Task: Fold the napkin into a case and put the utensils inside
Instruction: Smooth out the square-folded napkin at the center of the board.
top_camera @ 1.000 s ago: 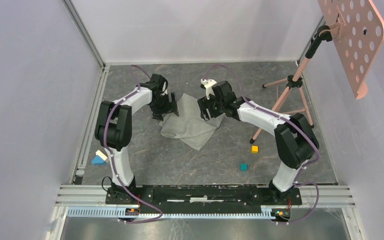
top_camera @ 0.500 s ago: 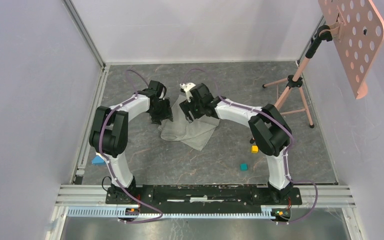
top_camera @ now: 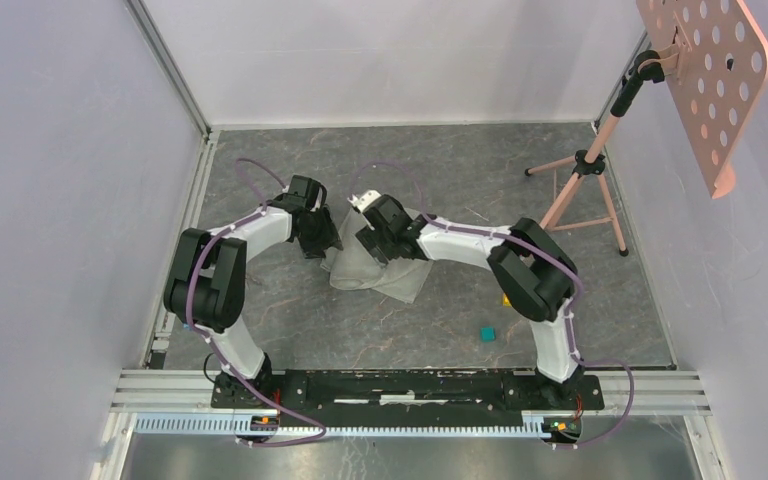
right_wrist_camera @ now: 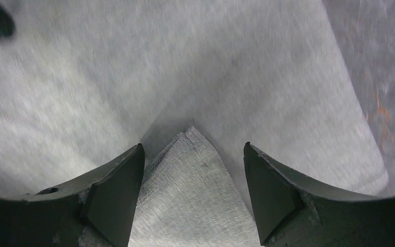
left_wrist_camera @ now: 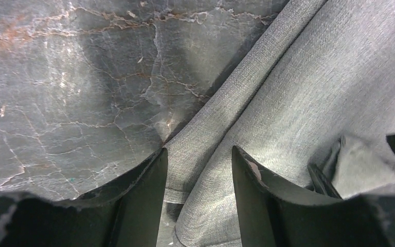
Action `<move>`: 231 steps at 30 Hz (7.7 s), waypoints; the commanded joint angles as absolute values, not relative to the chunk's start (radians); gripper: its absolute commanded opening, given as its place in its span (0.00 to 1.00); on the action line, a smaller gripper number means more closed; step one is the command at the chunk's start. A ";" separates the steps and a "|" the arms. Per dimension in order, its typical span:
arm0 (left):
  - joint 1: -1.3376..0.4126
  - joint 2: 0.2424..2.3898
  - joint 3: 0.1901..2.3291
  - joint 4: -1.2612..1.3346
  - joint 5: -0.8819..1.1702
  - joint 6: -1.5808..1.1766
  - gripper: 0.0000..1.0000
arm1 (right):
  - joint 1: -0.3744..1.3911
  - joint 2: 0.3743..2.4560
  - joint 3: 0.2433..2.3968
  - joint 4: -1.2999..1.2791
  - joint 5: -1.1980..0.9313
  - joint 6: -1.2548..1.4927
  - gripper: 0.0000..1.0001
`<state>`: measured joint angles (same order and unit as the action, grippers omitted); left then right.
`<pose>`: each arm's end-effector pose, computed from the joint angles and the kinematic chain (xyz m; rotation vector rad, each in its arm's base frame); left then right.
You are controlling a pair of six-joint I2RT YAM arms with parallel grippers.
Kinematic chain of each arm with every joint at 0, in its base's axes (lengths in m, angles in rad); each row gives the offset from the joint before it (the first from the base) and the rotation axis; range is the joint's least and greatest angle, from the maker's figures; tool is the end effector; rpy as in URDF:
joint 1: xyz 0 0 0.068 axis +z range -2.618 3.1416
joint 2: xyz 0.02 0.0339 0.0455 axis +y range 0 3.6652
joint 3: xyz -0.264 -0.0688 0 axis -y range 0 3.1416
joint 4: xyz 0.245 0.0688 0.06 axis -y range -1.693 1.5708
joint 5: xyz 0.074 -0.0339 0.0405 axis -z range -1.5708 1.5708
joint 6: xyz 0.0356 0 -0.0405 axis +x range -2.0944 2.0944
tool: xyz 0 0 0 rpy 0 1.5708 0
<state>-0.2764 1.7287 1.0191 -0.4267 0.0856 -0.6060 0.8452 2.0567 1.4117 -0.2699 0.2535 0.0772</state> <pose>0.3191 -0.0937 0.1608 -0.4273 2.7284 -0.3672 0.2995 0.3242 0.1616 -0.8177 2.3067 0.0912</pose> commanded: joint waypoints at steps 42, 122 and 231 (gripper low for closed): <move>-0.374 1.342 0.634 -0.321 0.247 -0.695 0.54 | 0.802 1.555 0.813 -0.444 0.207 1.015 0.62; -0.367 1.152 0.486 -0.250 0.216 -0.734 0.63 | 0.900 1.754 0.927 -0.679 0.195 1.305 0.38; -0.247 1.394 0.768 -0.359 0.129 -0.662 0.10 | 0.872 1.565 0.805 -0.158 0.103 1.104 0.00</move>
